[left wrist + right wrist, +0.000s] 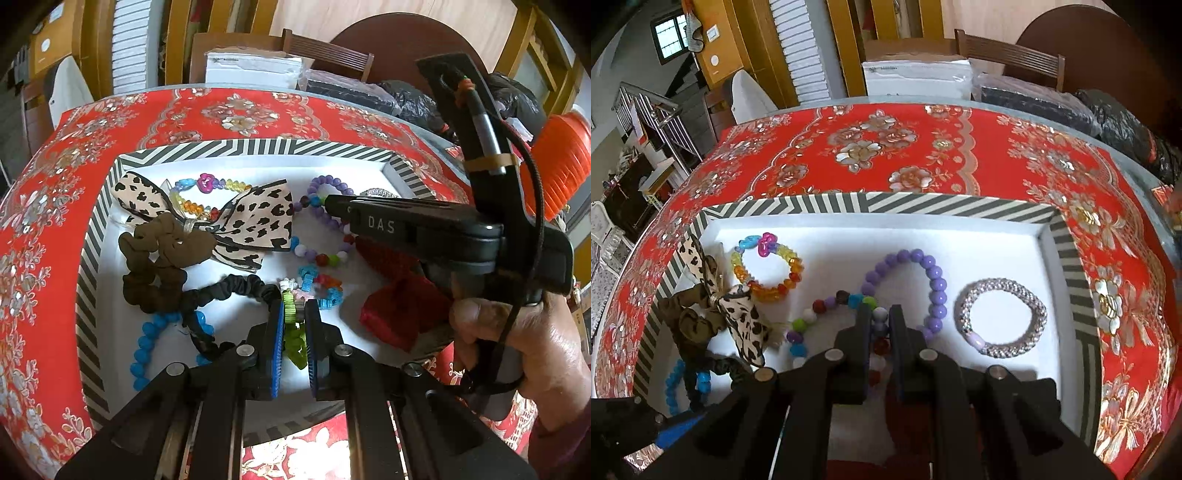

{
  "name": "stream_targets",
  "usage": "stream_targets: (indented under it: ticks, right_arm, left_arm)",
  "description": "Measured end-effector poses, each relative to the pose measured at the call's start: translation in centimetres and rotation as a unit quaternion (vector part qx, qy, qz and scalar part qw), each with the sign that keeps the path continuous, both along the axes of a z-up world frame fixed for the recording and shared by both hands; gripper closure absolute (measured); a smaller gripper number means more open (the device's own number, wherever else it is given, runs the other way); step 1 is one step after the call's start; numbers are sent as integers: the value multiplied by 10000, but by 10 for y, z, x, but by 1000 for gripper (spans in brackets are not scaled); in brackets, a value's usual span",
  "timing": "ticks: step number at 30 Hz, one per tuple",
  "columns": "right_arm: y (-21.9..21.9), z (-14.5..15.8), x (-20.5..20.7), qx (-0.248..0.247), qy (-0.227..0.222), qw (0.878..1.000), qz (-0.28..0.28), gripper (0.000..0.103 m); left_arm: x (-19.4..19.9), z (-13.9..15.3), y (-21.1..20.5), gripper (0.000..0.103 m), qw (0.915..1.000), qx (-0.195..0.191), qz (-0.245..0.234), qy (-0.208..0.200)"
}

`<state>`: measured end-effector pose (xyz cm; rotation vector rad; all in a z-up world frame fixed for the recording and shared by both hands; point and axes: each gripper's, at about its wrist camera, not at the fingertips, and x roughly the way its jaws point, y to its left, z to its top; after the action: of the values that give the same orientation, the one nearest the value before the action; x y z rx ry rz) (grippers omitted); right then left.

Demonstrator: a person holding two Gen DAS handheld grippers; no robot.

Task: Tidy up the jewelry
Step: 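Open the left tool releasing the green bracelet while the right tool releases the bead strand into the tray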

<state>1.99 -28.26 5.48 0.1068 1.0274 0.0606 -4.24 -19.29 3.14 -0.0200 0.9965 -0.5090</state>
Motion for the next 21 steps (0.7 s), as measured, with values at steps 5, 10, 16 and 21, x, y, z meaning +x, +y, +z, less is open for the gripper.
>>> stream_targets:
  ticks: [5, 10, 16, 21]
  right_arm:
    - [12, 3, 1, 29, -60, 9998, 211, 93]
    - [13, 6, -4, 13, -25, 9997, 223, 81]
    - [-2, 24, -29, 98, -239, 9997, 11, 58]
    - [-12, 39, -53, -41, -483, 9988, -120, 52]
  left_arm:
    - [-2, 0, -2, 93, 10000, 67, 5, -29]
    - [-3, 0, -2, 93, 9998, 151, 69, -95]
    - [-7, 2, -2, 77, 9995, 242, 163, -155]
    - [-13, 8, -2, 72, 9990, 293, 233, -242]
